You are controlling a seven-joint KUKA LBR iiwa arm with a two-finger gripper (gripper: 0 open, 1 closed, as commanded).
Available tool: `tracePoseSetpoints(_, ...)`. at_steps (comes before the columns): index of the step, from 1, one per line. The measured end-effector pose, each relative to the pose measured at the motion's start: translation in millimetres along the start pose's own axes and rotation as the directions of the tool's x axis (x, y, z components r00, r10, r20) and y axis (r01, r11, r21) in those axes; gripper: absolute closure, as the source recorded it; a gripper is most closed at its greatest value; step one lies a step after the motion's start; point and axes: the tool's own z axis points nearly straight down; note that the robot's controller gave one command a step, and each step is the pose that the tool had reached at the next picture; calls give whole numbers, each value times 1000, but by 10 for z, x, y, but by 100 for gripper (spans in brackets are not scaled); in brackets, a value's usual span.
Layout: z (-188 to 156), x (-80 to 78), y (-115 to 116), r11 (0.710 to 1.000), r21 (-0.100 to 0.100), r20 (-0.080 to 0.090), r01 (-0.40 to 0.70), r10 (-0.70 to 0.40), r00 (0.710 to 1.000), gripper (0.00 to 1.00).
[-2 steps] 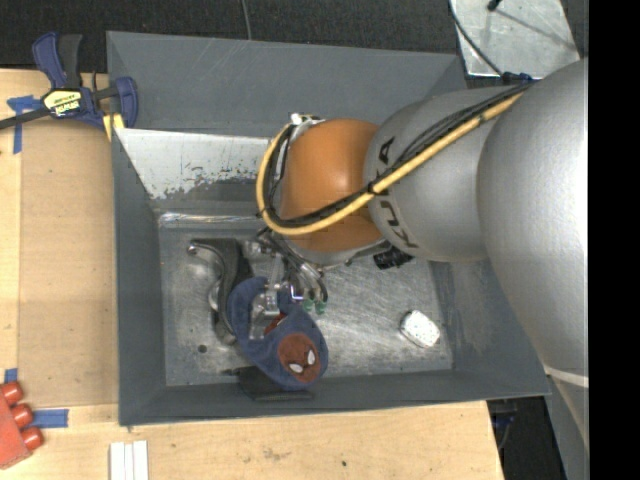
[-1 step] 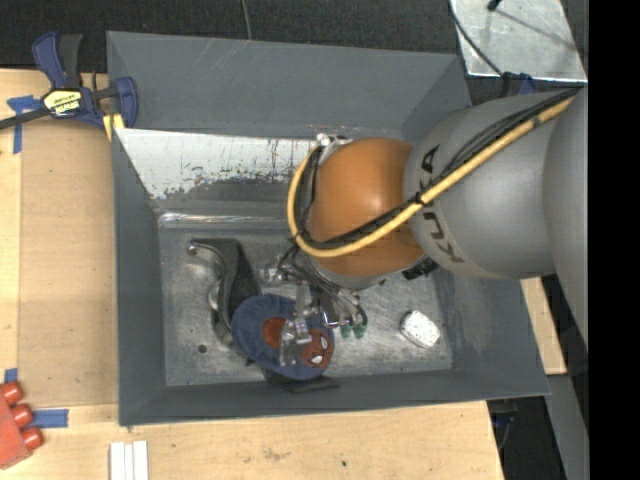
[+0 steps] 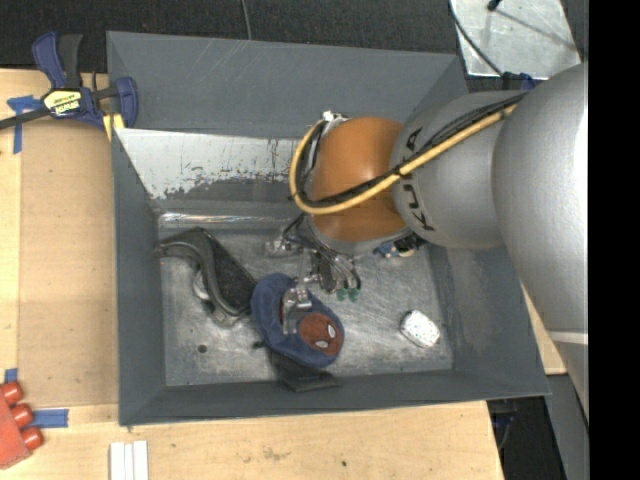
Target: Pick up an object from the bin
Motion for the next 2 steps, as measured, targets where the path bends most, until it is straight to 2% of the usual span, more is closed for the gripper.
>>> tracePoseSetpoints(1,12,28,-4,1000,1,-20,-1,1,1000,100)
tracePoseSetpoints(2,-1162,-81,99,1000,2,6,31,-31,1000,100)
